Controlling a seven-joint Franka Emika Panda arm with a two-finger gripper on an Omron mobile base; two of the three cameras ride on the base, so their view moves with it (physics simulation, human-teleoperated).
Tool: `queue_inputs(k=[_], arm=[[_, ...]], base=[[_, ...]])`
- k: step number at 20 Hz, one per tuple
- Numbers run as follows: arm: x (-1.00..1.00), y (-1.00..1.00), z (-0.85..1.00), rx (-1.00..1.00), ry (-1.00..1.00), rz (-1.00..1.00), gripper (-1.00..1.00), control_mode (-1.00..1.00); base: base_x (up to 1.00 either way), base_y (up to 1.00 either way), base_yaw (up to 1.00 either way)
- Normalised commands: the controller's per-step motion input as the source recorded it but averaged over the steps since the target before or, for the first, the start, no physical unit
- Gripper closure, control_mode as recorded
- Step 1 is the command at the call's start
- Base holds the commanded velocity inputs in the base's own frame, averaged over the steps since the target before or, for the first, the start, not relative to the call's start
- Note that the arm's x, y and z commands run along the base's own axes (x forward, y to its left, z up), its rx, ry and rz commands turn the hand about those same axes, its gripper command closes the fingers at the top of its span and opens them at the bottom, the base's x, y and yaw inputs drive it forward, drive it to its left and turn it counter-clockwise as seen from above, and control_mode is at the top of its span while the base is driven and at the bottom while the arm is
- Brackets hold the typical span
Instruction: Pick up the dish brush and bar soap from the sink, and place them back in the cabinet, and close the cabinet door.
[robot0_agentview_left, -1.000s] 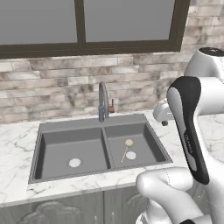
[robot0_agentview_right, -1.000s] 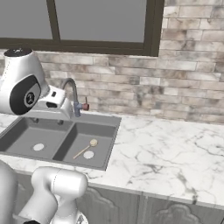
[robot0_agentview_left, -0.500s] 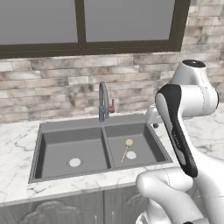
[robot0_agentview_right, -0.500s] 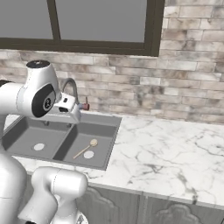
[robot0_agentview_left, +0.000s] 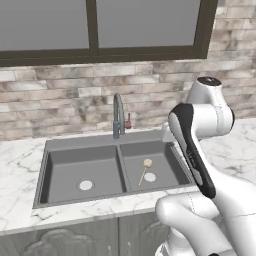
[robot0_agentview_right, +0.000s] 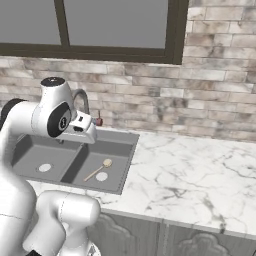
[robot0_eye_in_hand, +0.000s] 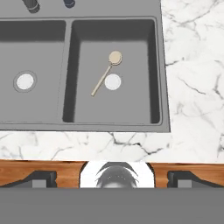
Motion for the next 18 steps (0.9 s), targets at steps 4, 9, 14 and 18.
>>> queue_inputs(k=[4,9,14,18], arm=[[0.36,0.01,-0.22,0.0,0.0,-0.07,-1.0,-1.0],[0.32,0.04,-0.22,0.0,0.0,-0.07,-1.0,-1.0],[0.28,0.0,-0.32,0.0,0.0,-0.01,-1.0,-1.0],[0.21,0.0,-0.35,0.0,0.0,0.0,-1.0,-1.0]], base=[[0.0,0.0,0.0],[0.0,0.0,0.0],[0.0,0.0,0.0],[0.0,0.0,0.0]])
